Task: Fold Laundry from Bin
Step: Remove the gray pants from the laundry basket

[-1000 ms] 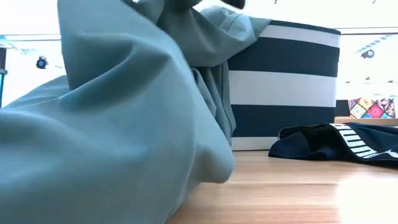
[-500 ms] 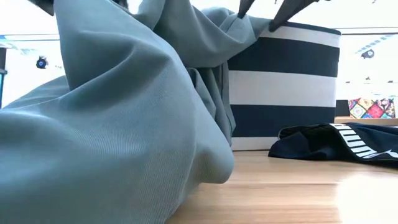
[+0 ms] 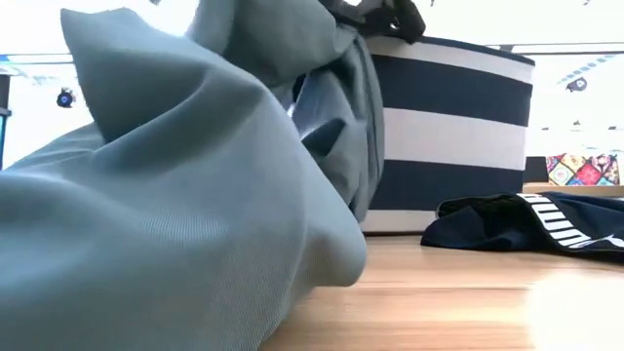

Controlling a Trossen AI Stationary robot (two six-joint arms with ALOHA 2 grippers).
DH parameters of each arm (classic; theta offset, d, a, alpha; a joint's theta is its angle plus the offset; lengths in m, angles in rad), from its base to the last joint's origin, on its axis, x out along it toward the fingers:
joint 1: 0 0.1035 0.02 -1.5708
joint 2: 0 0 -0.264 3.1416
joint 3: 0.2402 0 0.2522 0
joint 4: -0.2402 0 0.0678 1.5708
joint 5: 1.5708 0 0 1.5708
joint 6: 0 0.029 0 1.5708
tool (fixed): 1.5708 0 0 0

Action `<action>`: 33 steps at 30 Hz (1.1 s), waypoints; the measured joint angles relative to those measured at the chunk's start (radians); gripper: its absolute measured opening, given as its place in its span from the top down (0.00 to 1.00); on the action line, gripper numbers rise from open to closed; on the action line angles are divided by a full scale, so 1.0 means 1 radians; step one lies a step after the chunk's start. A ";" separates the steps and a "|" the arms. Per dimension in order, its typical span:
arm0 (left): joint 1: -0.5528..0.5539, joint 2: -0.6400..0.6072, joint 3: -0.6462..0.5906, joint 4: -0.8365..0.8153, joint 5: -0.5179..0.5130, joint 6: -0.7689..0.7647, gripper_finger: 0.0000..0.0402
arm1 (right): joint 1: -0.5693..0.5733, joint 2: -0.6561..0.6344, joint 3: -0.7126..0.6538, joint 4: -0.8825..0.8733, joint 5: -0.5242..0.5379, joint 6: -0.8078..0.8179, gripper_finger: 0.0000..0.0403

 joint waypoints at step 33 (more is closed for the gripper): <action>-0.630 -0.593 -0.312 -0.886 -0.022 -0.848 1.00 | 0.223 -0.091 0.249 -0.950 0.207 0.344 0.31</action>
